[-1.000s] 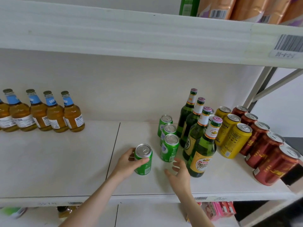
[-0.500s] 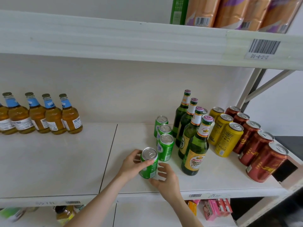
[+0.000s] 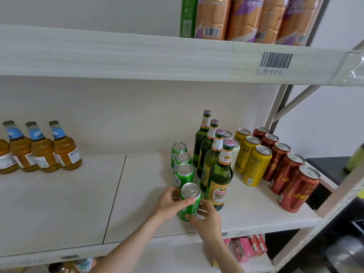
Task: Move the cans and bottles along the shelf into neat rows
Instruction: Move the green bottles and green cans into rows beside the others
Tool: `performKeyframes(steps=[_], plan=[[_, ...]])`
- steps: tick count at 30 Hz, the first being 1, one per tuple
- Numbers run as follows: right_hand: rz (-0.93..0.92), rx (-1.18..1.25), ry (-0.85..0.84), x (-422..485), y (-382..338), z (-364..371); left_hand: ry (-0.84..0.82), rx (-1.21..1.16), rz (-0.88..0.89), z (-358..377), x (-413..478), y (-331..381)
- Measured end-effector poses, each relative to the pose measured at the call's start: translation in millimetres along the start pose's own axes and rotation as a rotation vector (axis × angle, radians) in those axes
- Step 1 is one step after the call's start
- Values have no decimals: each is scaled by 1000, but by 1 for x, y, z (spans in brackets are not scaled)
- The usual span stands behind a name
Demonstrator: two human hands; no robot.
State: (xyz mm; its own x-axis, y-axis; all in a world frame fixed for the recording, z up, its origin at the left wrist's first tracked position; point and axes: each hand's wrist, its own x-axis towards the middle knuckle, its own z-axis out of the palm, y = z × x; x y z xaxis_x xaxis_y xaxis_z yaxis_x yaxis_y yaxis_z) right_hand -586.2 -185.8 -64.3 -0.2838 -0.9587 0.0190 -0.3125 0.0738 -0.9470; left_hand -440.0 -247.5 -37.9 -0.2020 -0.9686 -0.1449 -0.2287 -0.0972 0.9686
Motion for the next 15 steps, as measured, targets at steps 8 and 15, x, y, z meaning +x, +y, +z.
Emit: performKeyframes(steps=[8, 15], plan=[[17, -7, 37, 11, 4, -5, 1, 39, -16, 9, 8, 8], [21, 15, 47, 20, 3, 4, 2, -9, -58, 2, 14, 8]])
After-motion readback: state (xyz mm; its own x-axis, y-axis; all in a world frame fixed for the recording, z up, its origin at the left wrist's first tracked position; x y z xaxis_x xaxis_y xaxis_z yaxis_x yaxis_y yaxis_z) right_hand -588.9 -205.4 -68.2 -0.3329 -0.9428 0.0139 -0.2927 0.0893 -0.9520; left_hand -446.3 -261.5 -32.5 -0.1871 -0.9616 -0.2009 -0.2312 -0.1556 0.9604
